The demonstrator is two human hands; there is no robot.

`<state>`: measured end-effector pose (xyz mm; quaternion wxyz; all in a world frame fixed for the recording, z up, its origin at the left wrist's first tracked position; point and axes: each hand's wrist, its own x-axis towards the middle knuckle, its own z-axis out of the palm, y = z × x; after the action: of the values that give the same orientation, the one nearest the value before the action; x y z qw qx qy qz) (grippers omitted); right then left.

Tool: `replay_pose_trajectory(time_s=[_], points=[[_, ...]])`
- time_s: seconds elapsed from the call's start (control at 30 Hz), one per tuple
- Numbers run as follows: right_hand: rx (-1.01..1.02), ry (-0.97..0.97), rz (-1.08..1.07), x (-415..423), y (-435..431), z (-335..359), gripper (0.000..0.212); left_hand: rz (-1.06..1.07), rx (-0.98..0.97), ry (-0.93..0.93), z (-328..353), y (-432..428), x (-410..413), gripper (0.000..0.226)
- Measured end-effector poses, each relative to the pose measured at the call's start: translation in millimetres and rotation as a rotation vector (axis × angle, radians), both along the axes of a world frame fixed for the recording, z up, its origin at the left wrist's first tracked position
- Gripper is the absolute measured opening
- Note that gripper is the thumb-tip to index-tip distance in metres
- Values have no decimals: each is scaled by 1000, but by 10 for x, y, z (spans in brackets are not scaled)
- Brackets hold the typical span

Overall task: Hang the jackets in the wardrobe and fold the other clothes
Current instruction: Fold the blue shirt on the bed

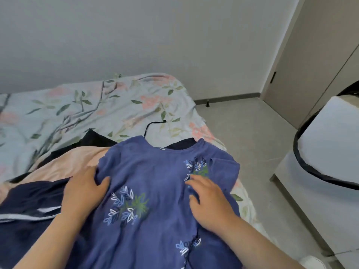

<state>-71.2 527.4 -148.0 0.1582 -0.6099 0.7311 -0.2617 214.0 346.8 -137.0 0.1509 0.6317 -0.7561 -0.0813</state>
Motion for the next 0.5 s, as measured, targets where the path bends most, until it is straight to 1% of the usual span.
replay_pose_trajectory(time_s=[0.07,0.13,0.17,0.27,0.33,0.4,0.5], points=[[70,11,110,316,-204,24,50,-37,120,166,-179,53,95,13],[98,21,176,655,-436,4,56,-44,116,352,-288,89,132,4],[94,37,192,819,-546,-30,59,-24,116,430,-282,82,145,6],[129,66,151,1188,-703,-247,63,100,91,641,-240,-27,226,17],[103,200,116,1288,-671,-388,64,214,105,672,-236,-90,271,18],[112,298,95,1309,-628,-390,64,229,229,681,-224,-163,318,16],[97,316,110,1303,-647,-487,65,173,531,811,-106,-301,418,25]])
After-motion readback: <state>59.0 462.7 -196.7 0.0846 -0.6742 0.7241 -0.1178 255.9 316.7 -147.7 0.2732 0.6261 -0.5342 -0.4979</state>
